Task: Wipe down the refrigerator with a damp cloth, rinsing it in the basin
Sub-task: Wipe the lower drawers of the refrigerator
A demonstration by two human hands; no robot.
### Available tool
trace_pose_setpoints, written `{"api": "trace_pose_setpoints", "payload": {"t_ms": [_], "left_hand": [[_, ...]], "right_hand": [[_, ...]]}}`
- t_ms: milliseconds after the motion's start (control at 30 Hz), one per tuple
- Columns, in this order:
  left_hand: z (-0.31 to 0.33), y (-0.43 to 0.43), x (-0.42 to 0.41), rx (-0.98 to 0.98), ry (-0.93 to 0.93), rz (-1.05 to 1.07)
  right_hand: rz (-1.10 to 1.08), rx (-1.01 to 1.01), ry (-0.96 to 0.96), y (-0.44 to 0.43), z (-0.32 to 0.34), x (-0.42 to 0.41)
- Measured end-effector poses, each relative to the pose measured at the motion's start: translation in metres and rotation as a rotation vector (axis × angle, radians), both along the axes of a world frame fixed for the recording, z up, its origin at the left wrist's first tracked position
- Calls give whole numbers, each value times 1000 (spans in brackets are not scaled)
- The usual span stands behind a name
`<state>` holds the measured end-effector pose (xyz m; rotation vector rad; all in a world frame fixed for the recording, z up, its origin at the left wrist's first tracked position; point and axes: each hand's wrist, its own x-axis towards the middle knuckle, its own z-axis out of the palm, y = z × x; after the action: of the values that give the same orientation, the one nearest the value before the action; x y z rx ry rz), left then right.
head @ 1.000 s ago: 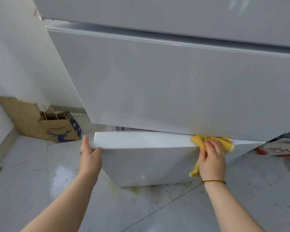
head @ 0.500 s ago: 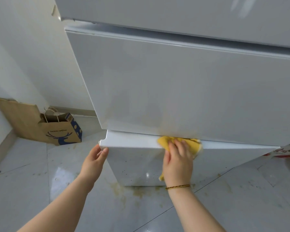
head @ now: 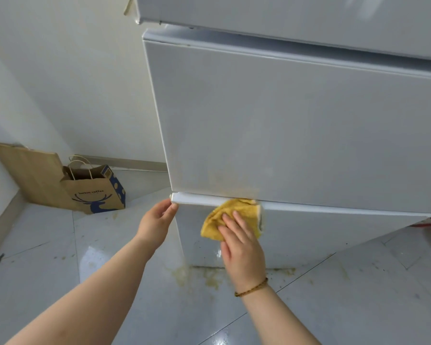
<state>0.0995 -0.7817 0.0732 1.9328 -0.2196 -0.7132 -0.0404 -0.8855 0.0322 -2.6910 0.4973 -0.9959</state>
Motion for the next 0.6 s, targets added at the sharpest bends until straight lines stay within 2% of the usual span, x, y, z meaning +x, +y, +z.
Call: {"api": "trace_pose_setpoints", "payload": {"t_ms": [200, 400, 500, 600], "left_hand": [[-5, -11, 15, -13, -36, -37], [-11, -12, -5, -105, -255, 142], [-16, -21, -10, -214, -359, 164], [-33, -35, -7, -318, -484, 220]], "right_hand": [[-119, 151, -117, -13, -4, -17], [-205, 410, -128, -12, 1, -22], [-168, 588, -133, -23, 0, -25], [-20, 690, -121, -41, -2, -30]]}}
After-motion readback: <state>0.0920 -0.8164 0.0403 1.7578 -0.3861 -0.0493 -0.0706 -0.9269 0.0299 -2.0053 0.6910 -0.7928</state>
